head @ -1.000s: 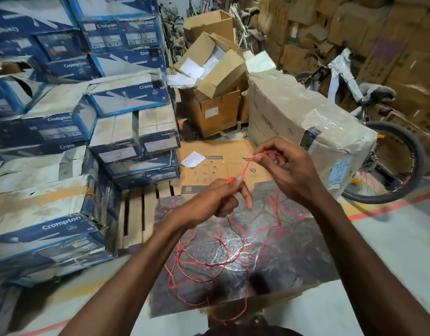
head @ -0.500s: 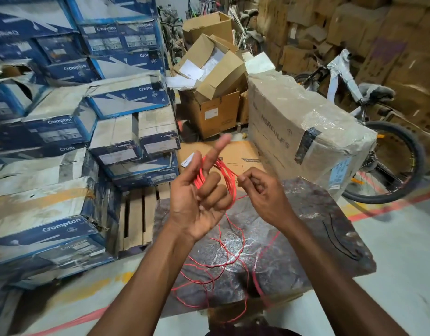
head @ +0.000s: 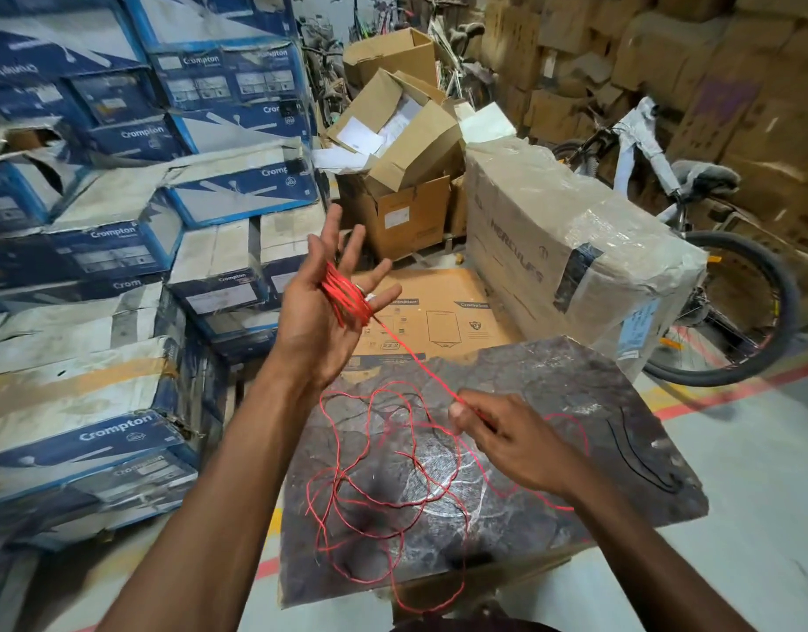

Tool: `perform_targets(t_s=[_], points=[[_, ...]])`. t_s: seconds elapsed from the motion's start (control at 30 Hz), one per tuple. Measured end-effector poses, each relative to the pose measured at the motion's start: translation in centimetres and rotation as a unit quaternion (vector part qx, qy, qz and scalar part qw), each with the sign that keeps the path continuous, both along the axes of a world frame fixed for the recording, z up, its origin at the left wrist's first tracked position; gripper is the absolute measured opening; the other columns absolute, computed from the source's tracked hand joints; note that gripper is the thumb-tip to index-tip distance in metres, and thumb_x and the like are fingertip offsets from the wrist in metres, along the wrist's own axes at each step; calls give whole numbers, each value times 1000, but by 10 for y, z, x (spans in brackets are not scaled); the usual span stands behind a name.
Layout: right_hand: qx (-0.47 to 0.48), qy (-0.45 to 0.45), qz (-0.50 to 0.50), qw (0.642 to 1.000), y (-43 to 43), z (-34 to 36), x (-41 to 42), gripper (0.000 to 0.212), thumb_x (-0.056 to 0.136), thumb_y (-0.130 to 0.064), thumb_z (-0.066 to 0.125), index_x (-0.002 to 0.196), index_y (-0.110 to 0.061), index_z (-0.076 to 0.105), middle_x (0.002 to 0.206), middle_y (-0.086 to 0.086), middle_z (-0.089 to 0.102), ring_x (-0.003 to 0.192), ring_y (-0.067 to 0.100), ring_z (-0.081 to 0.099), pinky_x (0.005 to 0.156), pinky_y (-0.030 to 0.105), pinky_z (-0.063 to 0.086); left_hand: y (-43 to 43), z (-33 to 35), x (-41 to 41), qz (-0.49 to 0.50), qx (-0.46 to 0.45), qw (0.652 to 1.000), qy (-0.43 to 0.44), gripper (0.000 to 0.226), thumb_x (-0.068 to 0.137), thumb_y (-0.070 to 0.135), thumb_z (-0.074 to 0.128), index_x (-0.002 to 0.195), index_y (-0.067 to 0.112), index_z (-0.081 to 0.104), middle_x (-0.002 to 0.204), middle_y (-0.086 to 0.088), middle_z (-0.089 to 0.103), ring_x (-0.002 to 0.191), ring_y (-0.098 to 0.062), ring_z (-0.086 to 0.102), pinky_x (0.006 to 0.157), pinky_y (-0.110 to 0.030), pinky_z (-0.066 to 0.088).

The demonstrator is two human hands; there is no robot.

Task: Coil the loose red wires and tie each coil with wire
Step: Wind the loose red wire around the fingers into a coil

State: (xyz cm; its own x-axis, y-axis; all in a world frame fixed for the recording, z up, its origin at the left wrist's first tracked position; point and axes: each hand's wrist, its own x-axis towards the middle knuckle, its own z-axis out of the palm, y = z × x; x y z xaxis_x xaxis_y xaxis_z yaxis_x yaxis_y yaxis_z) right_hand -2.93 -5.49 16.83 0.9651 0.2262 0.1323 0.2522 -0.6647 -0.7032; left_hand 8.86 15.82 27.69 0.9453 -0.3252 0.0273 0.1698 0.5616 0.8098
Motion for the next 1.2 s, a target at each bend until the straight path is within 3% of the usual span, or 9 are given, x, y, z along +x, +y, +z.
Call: perform_targets(t_s=[0.1, 0.23, 0.3, 0.37, 0.43, 0.53, 0.73, 0.9, 1.2], points=[[-45, 4, 39, 998, -2, 22, -6, 39, 105, -56, 39, 88, -26, 56, 62, 0, 49, 56, 13, 47, 60, 42, 42, 0, -18, 5, 4, 237, 961, -144, 50, 106, 54, 23, 156, 51, 16, 160, 20, 32, 149, -17, 34, 121, -46, 30], [-51, -36, 54, 997, -4, 64, -2, 28, 105, -48, 45, 90, -28, 59, 63, -5, 51, 57, 11, 48, 58, 40, 42, -5, -42, -10, -38, 566, 758, -322, 55, 104, 61, 17, 152, 59, -10, 144, -1, 60, 120, -21, 65, 116, -44, 36], [-26, -42, 58, 997, -8, 82, 2, 25, 104, -47, 47, 93, -30, 61, 65, 0, 54, 58, 14, 49, 58, 41, 43, -8, -42, -23, -52, 628, 688, -361, 58, 106, 54, 18, 156, 49, -11, 119, 1, 74, 91, -16, 73, 107, -34, 41], [-5, -53, 56, 997, -14, 95, 6, 22, 103, -45, 51, 93, -29, 64, 67, 3, 55, 59, 17, 50, 57, 39, 42, -8, -37, -32, -55, 649, 658, -377, 60, 106, 54, 18, 160, 39, -5, 99, 12, 79, 108, -13, 65, 102, -24, 39], [20, -77, 48, 996, -18, 105, 11, 19, 102, -39, 57, 93, -25, 65, 68, 4, 55, 60, 17, 48, 56, 36, 39, -4, -29, -38, -66, 637, 674, -370, 69, 101, 65, 9, 160, 31, 18, 87, 10, 79, 126, -9, 51, 105, -21, 32], [82, -112, 20, 990, -16, 111, 22, 18, 100, -36, 62, 93, -21, 68, 72, 16, 57, 64, 31, 49, 58, 44, 41, 5, -14, -52, -133, 583, 749, -286, 107, 84, 86, -3, 127, 12, 61, 60, -1, 71, 81, -9, 67, 94, -33, 47], [204, -138, -54, 968, -3, 112, 42, 18, 91, -29, 77, 91, -14, 67, 70, 21, 52, 61, 18, 42, 56, 43, 35, 7, -5, -74, -328, 222, 915, -74, 69, 103, 57, 30, 74, 6, 66, 32, -2, 27, 23, -8, 25, 47, -31, 57], [201, -101, -45, 973, 11, 89, 52, 34, 94, -42, 69, 81, -11, 64, 63, 7, 46, 57, 11, 37, 51, 34, 30, 8, -5, -77, -374, -139, 915, 68, 44, 106, 37, 40, 66, 21, 37, 37, 0, 16, 30, -14, 11, 38, -24, 36], [90, -33, -1, 995, 6, 52, 28, 46, 105, -48, 49, 66, -23, 51, 55, -6, 43, 52, 14, 38, 55, 35, 33, 13, 10, -53, -234, -294, 923, 81, 39, 109, 30, 26, 75, 18, 40, 49, 2, 31, 44, -12, 31, 65, -30, 57]])
